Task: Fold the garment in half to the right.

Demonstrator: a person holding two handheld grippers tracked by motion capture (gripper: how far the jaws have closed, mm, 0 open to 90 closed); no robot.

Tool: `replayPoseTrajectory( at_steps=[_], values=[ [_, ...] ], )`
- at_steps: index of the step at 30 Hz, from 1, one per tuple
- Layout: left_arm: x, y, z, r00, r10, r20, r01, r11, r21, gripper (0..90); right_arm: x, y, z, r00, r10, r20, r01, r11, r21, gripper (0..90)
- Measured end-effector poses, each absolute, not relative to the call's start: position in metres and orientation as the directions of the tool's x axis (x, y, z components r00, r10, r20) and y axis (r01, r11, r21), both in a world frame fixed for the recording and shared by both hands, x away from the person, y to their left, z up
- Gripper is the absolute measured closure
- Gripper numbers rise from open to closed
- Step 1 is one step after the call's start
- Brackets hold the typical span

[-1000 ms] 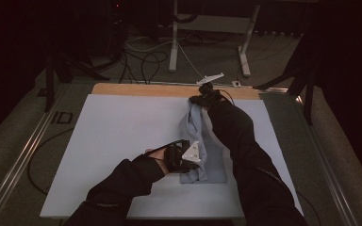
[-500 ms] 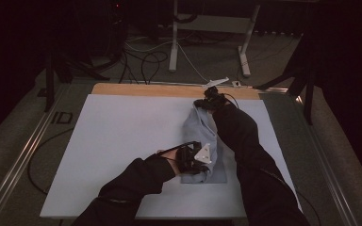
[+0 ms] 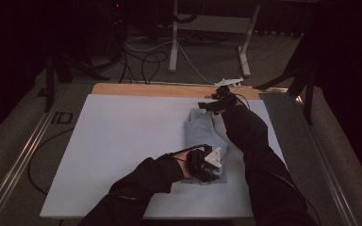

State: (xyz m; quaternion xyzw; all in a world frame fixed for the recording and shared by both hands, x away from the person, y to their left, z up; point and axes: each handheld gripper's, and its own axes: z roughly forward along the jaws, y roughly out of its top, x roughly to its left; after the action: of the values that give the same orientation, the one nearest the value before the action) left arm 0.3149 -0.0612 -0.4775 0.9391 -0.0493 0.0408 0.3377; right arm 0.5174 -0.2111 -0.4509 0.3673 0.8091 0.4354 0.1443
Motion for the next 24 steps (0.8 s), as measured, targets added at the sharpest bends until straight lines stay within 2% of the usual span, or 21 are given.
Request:
replayPoseTrajectory(
  at_steps=[3, 4, 6, 9, 10, 13, 15, 17, 22, 24],
  values=[
    [0.315, -0.062, -0.478, 0.993, -0.070, 0.093, -0.113, -0.764, 0.636, 52.1, 0.517, -0.214, -0.451, -0.683, 0.724, 0.095, 0.475, 0.341, 0.811, 12.8],
    [0.315, -0.062, -0.478, 0.994, -0.073, 0.085, -0.110, -0.762, 0.638, 46.6, 0.516, -0.216, -0.453, -0.689, 0.718, 0.104, 0.478, 0.341, 0.810, 10.6],
    [0.315, -0.062, -0.477, 0.994, -0.070, 0.082, -0.106, -0.761, 0.640, 42.1, 0.515, -0.216, -0.453, -0.689, 0.717, 0.100, 0.476, 0.344, 0.809, 10.2],
    [0.315, -0.062, -0.476, 0.996, -0.052, 0.075, -0.088, -0.755, 0.650, 39.0, 0.514, -0.216, -0.452, -0.693, 0.713, 0.108, 0.476, 0.340, 0.811, 10.1],
    [0.315, -0.060, -0.473, 0.997, -0.024, 0.072, -0.066, -0.750, 0.658, 32.2, 0.512, -0.215, -0.452, -0.697, 0.710, 0.099, 0.470, 0.348, 0.811, 9.9],
    [0.315, -0.057, -0.471, 0.998, -0.003, 0.064, -0.046, -0.738, 0.673, 25.3, 0.510, -0.214, -0.451, -0.703, 0.704, 0.100, 0.464, 0.347, 0.815, 9.9],
    [0.316, -0.053, -0.467, 0.999, -0.012, 0.035, -0.033, -0.730, 0.682, 15.8, 0.507, -0.214, -0.449, -0.710, 0.698, 0.095, 0.456, 0.353, 0.817, 9.9],
    [0.316, -0.050, -0.465, 1.000, 0.008, 0.024, -0.011, -0.721, 0.693, 14.6, 0.505, -0.214, -0.447, -0.714, 0.694, 0.094, 0.448, 0.349, 0.823, 9.9],
    [0.315, -0.041, -0.461, 0.999, 0.027, 0.020, 0.005, -0.718, 0.696, 1.3, 0.497, -0.215, -0.445, -0.718, 0.691, 0.084, 0.437, 0.355, 0.826, 9.9],
    [0.314, -0.036, -0.458, 0.999, 0.038, 0.026, 0.009, -0.713, 0.701, 0.4, 0.494, -0.216, -0.445, -0.721, 0.687, 0.088, 0.440, 0.356, 0.825, 9.9]
  ],
)
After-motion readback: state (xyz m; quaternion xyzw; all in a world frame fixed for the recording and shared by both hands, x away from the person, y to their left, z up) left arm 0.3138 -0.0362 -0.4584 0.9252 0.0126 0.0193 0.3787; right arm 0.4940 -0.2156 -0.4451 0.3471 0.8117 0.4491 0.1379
